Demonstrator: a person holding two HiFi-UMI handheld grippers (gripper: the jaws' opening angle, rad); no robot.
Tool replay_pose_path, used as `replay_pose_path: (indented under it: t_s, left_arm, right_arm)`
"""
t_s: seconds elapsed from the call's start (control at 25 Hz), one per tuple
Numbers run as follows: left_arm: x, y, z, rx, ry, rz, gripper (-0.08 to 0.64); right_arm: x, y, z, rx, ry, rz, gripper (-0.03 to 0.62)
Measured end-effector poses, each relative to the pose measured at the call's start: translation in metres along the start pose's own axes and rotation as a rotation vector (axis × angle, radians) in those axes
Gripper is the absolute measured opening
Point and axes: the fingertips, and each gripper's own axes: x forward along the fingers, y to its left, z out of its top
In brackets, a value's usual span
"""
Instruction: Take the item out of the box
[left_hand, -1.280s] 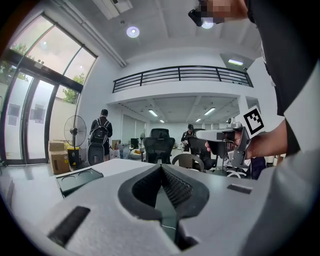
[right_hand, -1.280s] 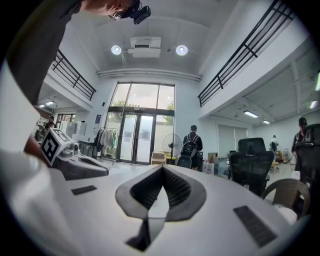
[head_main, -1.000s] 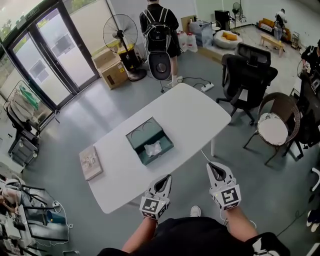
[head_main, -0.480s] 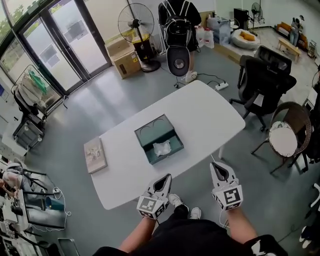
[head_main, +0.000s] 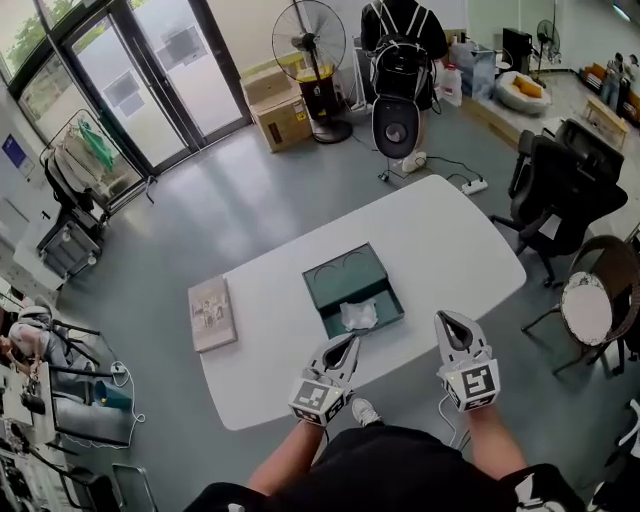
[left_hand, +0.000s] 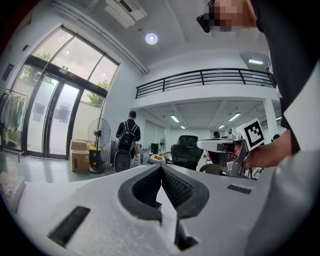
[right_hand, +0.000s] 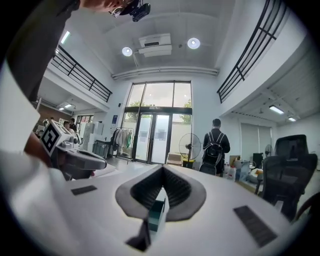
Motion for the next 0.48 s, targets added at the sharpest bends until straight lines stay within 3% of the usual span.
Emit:
replay_pose_path:
  t_s: [0.48]
  left_arm:
    - [0.002, 0.084, 0.015, -0.004, -0.023, 0.073, 0.011]
  right_arm:
    - [0.091, 0.039, 0.006, -0.031, 0.044, 0.121, 0.006]
